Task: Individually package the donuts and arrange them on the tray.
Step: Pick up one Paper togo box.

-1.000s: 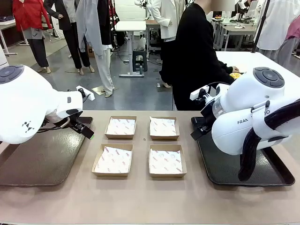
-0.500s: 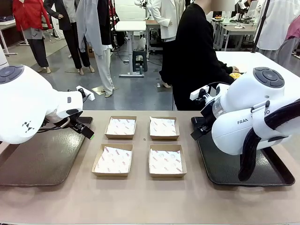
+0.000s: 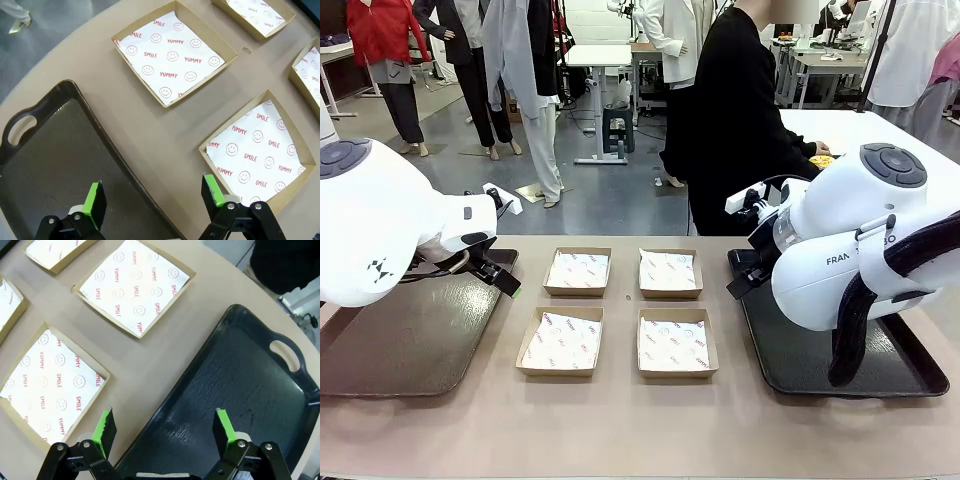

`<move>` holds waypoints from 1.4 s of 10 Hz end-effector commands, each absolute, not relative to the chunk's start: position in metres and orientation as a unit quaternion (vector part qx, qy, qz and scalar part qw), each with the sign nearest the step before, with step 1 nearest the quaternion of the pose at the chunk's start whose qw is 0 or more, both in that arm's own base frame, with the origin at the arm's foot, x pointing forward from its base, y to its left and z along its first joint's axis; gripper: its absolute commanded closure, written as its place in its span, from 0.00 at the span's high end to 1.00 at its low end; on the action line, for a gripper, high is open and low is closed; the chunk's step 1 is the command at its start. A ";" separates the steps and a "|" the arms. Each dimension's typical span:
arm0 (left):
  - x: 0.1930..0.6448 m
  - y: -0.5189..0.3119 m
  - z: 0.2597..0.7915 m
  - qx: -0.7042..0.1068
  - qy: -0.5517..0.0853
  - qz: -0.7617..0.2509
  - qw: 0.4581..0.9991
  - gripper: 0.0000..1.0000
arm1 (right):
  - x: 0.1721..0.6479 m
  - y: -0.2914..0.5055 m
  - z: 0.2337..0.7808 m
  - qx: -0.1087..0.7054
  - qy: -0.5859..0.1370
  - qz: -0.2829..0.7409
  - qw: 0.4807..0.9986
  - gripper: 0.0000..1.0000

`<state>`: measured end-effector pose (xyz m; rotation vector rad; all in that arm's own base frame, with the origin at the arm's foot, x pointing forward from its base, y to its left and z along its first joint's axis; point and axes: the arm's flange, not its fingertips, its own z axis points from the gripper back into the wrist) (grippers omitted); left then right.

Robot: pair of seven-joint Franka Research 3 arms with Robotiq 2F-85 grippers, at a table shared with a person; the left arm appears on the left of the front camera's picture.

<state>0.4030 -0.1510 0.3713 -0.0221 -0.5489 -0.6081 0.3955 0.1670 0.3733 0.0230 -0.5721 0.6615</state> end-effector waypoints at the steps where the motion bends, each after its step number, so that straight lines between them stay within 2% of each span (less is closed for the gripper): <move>1: 0.403 -0.151 0.371 -0.011 -0.267 -0.295 0.917 1.00 | 0.395 0.167 0.373 0.011 -0.277 0.320 0.906 1.00; 2: 0.403 -0.151 0.371 -0.011 -0.267 -0.296 0.917 1.00 | 0.396 0.167 0.373 0.011 -0.277 0.320 0.906 1.00; 3: 0.382 -0.142 0.388 0.014 -0.261 -0.299 0.918 1.00 | 0.371 0.164 0.382 -0.006 -0.275 0.356 0.893 1.00; 4: 0.356 -0.127 0.402 0.012 -0.253 -0.308 0.917 1.00 | 0.336 0.155 0.391 -0.003 -0.248 0.354 0.902 1.00; 6: 0.299 -0.091 0.422 -0.005 -0.187 -0.329 0.926 1.00 | 0.262 0.119 0.406 -0.002 -0.181 0.341 0.922 1.00; 9: 0.239 -0.068 0.432 -0.046 -0.107 -0.355 0.927 1.00 | 0.190 0.087 0.404 0.034 -0.061 0.306 0.949 1.00; 10: 0.236 -0.068 0.425 -0.044 -0.101 -0.354 0.929 1.00 | 0.186 0.077 0.400 0.046 -0.055 0.294 0.953 1.00; 11: 0.245 -0.072 0.418 -0.026 -0.122 -0.338 0.933 1.00 | 0.203 0.072 0.396 -0.019 -0.095 0.277 0.956 1.00; 12: 0.304 -0.090 0.482 -0.038 -0.100 -0.350 0.931 1.00 | 0.279 0.122 0.473 0.021 -0.057 0.318 0.946 1.00; 14: 0.295 -0.086 0.489 -0.037 -0.099 -0.349 0.931 1.00 | 0.266 0.108 0.488 0.015 -0.059 0.303 0.951 1.00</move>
